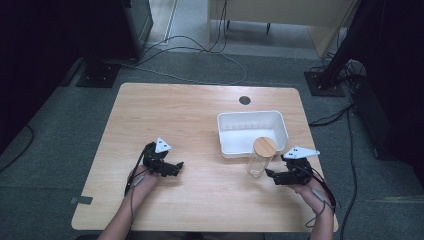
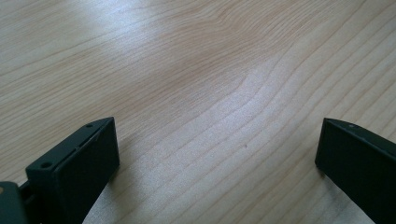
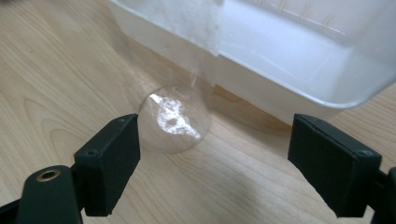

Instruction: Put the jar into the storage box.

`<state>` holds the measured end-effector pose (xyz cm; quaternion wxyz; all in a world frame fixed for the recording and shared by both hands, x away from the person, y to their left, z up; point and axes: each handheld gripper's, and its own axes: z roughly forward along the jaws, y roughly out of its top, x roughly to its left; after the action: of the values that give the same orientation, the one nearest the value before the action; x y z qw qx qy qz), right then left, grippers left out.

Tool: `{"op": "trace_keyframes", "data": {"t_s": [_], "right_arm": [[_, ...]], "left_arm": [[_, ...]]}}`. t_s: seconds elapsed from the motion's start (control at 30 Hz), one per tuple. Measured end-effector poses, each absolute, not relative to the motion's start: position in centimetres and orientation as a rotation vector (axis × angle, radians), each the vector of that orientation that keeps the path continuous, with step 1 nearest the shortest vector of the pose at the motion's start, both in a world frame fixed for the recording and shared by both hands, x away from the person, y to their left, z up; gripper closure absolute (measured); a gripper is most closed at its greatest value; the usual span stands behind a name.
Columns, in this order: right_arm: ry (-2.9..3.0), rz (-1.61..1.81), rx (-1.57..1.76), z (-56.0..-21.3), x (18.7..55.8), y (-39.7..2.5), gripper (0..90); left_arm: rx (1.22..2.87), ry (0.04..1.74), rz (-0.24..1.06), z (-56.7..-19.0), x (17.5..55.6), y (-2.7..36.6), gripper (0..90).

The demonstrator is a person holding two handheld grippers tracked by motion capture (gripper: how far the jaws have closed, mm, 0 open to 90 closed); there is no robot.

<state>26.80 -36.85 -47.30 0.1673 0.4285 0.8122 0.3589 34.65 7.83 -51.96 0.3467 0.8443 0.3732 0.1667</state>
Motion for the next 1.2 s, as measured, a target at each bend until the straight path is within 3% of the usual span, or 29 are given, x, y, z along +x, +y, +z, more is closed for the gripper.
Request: {"op": "trace_keyframes", "data": {"t_s": [1.2], "right_arm": [[2.178, 1.261, 1.117, -47.4, 27.8, -33.4, 17.8]], "left_arm": [[2.190, 0.968, 0.432, -52.0, 34.7, 7.8, 0.0]]}}
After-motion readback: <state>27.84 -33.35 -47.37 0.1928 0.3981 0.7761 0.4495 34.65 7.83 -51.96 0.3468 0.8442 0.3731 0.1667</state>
